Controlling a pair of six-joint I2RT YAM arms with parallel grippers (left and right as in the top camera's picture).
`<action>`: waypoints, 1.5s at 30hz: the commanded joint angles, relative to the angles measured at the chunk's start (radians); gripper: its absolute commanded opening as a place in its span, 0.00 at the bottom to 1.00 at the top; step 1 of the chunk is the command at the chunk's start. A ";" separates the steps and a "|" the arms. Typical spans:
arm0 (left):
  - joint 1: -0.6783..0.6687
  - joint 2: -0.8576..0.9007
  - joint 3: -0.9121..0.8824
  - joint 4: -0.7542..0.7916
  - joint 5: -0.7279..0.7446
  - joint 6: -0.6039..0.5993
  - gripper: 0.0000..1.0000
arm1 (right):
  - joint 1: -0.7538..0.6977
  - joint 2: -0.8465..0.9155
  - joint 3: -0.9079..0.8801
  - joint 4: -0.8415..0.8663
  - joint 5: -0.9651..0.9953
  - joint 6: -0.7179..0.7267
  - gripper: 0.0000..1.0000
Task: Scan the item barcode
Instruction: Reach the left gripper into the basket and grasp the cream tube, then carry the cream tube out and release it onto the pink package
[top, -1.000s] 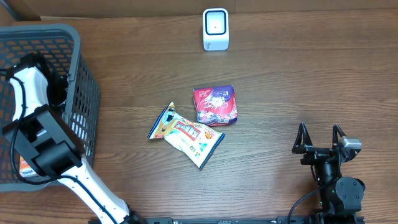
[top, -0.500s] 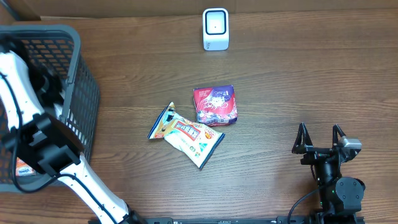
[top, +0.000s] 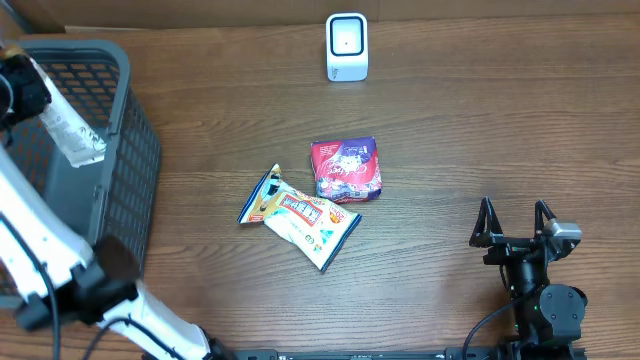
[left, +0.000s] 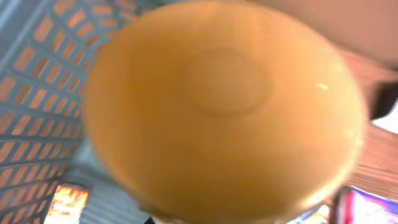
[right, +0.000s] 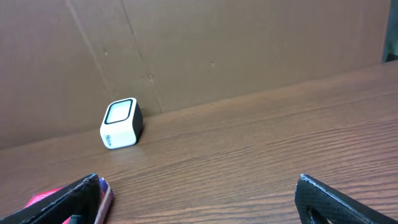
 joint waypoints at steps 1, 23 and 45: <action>-0.024 -0.135 0.034 -0.003 0.253 0.030 0.04 | -0.003 -0.010 -0.010 0.007 -0.001 -0.001 1.00; -0.912 0.034 -0.236 0.024 0.136 0.113 0.04 | -0.003 -0.010 -0.010 0.007 0.000 -0.001 1.00; -1.178 0.513 -0.235 0.155 0.023 -0.327 1.00 | -0.003 -0.010 -0.010 0.007 -0.001 -0.001 1.00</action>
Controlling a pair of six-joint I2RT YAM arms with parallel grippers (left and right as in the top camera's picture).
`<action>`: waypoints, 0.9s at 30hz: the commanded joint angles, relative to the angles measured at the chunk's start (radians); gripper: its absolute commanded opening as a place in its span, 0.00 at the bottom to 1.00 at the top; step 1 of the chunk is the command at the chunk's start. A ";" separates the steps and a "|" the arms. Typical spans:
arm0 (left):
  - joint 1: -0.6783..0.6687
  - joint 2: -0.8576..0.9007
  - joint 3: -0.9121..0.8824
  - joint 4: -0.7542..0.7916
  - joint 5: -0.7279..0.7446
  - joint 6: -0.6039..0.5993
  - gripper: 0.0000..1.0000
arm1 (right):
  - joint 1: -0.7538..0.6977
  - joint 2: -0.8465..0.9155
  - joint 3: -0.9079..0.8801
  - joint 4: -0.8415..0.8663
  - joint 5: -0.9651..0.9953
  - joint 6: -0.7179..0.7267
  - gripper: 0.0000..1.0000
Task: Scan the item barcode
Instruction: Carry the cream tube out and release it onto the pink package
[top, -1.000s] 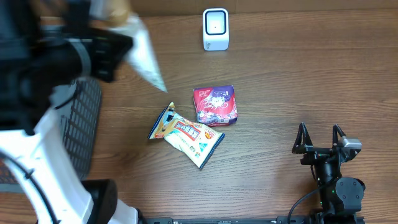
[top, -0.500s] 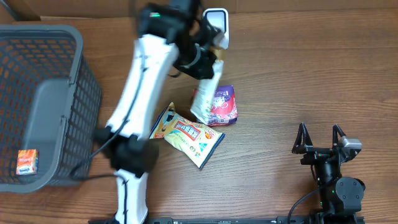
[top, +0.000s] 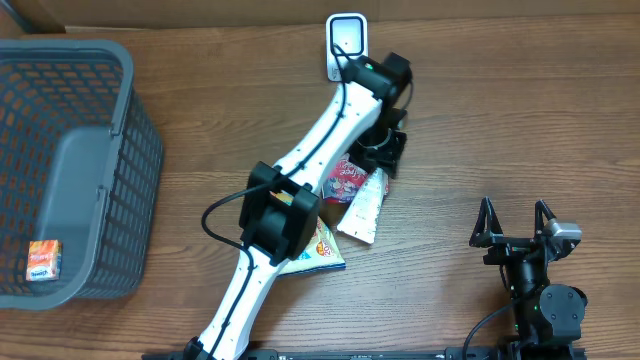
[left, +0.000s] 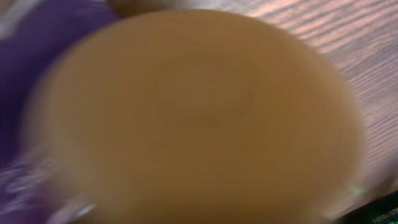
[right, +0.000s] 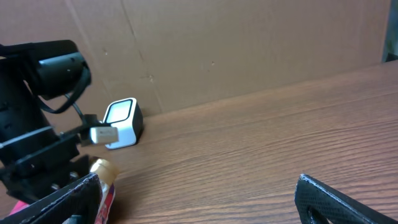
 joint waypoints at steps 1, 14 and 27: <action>0.004 -0.021 0.097 -0.027 -0.040 -0.043 1.00 | -0.003 -0.010 -0.010 0.007 -0.001 -0.001 1.00; 0.215 -0.306 0.630 -0.135 -0.098 0.063 1.00 | -0.003 -0.010 -0.010 0.007 -0.001 -0.001 1.00; 0.731 -0.582 0.628 -0.184 -0.230 0.062 1.00 | -0.003 -0.010 -0.010 0.007 -0.001 -0.001 1.00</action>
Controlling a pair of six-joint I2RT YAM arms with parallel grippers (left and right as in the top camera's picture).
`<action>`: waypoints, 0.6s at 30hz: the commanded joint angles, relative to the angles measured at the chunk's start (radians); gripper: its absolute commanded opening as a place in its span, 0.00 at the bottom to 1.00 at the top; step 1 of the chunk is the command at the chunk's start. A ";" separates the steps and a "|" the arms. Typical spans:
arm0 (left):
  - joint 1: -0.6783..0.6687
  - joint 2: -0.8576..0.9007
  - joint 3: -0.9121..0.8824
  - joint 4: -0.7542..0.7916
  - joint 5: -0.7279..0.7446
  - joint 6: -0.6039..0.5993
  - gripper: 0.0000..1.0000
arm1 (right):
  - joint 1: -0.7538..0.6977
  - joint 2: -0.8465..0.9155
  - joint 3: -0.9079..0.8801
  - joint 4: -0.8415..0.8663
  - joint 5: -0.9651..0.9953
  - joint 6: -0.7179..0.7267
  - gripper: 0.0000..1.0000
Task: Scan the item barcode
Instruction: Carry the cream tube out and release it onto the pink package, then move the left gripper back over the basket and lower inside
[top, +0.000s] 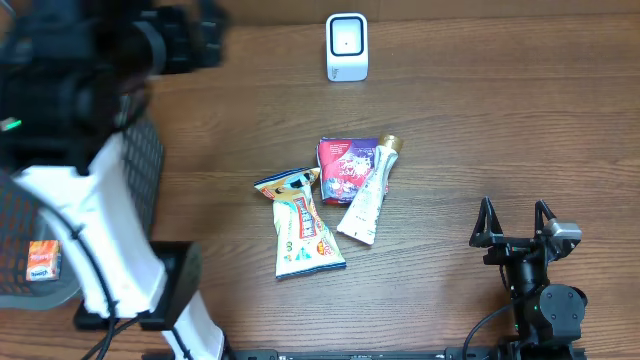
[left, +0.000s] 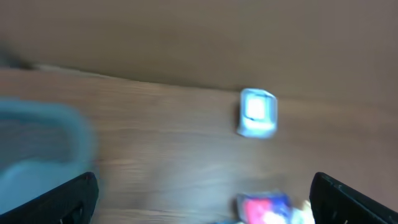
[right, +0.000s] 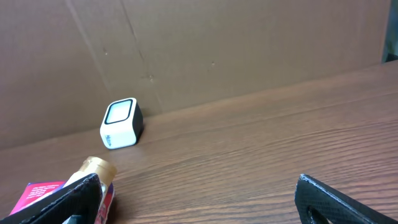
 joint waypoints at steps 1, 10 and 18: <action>0.142 -0.027 0.000 -0.005 -0.042 0.019 1.00 | -0.003 -0.010 -0.010 0.007 -0.001 -0.001 1.00; 0.383 0.057 -0.175 -0.005 -0.088 0.008 1.00 | -0.003 -0.010 -0.010 0.007 -0.001 -0.001 1.00; 0.396 0.170 -0.447 -0.005 -0.264 0.062 1.00 | -0.003 -0.010 -0.010 0.007 -0.001 -0.001 1.00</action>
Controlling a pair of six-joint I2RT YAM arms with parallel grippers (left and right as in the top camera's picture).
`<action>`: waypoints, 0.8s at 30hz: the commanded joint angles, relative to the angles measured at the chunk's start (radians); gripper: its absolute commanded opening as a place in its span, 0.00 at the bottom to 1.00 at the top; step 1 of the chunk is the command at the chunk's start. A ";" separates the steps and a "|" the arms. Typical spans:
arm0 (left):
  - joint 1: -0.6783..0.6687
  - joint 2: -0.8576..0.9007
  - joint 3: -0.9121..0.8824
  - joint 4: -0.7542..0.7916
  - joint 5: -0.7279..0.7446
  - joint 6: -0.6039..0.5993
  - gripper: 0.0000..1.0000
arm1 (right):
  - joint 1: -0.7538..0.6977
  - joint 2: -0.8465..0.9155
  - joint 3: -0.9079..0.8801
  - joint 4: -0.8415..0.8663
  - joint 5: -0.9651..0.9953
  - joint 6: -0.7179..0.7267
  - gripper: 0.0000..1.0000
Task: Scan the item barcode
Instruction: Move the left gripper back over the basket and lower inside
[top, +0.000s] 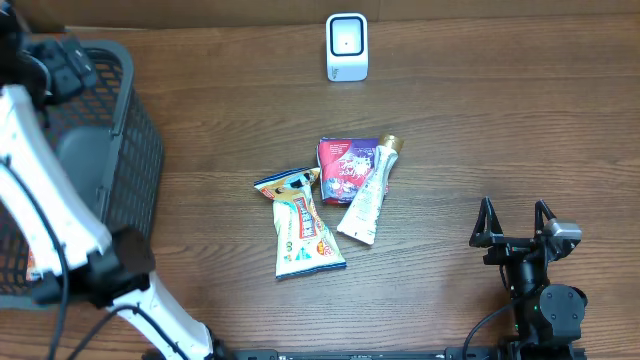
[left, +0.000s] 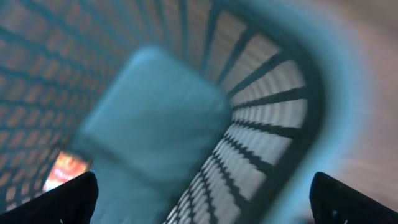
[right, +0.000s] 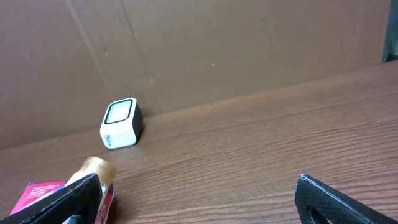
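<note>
The white scanner stands at the table's far edge, also seen as the scanner. Mid-table lie a red-purple pouch, a white tube with a gold cap leaning on it, and a snack bag. My left gripper is open and empty, over the grey basket; the view is blurred. An orange box lies on the basket floor. My right gripper rests open near the front right, also visible as the gripper.
The grey mesh basket fills the left side of the table. My left arm's white links cross over it. A brown cardboard wall backs the table behind the scanner.
My left wrist was raised, facing the scanner across the table; now it points down into the basket. The pouch, tube, snack bag and right arm have not moved.
My left gripper held the white tube over the basket, with only the pouch and snack bag on the table. Then the arm reached mid-table by the pouch. Then the tube lay against the pouch, the snack bag shifted, and the gripper was open. Now it is over the basket.
</note>
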 joint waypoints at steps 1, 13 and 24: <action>0.002 0.048 -0.100 -0.005 -0.150 0.038 1.00 | -0.003 -0.010 -0.010 0.007 -0.001 -0.001 1.00; 0.081 0.031 -0.170 0.137 -0.149 -0.039 0.97 | -0.003 -0.010 -0.010 0.007 -0.001 -0.001 1.00; 0.079 0.023 -0.170 0.474 -0.280 -0.039 0.91 | -0.003 -0.010 -0.010 0.007 -0.001 -0.001 1.00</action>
